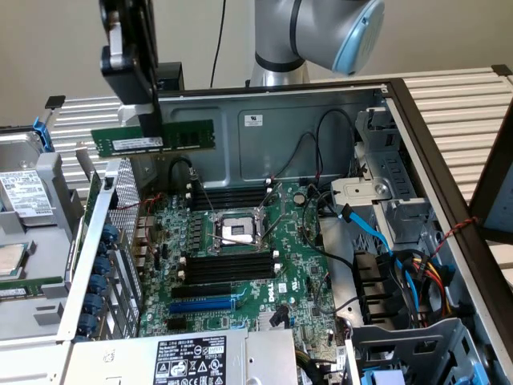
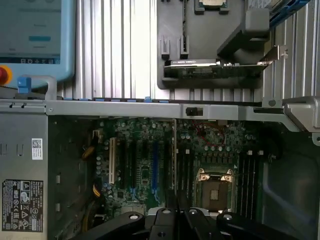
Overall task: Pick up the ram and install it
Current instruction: 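Pick up the ram and move it above insertion slot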
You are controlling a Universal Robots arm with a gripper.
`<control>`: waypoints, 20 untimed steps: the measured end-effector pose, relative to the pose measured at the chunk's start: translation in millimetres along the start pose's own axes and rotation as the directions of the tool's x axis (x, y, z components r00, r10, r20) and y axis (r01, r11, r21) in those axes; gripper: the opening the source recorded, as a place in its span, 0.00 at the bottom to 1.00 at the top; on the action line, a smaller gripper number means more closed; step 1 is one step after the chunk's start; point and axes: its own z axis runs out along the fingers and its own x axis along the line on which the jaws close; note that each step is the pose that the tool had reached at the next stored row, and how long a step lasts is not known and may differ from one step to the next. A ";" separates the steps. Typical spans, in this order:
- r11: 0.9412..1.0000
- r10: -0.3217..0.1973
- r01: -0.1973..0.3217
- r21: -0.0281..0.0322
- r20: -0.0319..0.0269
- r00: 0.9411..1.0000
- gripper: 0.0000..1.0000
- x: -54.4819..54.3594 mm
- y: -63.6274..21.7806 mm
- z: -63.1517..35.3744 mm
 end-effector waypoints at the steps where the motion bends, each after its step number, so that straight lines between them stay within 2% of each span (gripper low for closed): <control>1: 1.000 0.000 0.000 0.001 0.002 1.000 0.12 0.0 -4.9 0.3; 4: 1.000 0.000 0.000 0.002 0.006 1.000 0.12 -0.2 -18.2 1.0; 13: 1.000 0.000 0.000 0.003 0.007 1.000 0.12 -4.0 -55.0 12.1; 20: 1.000 0.000 0.000 0.004 0.007 1.000 0.12 -23.8 -65.8 15.3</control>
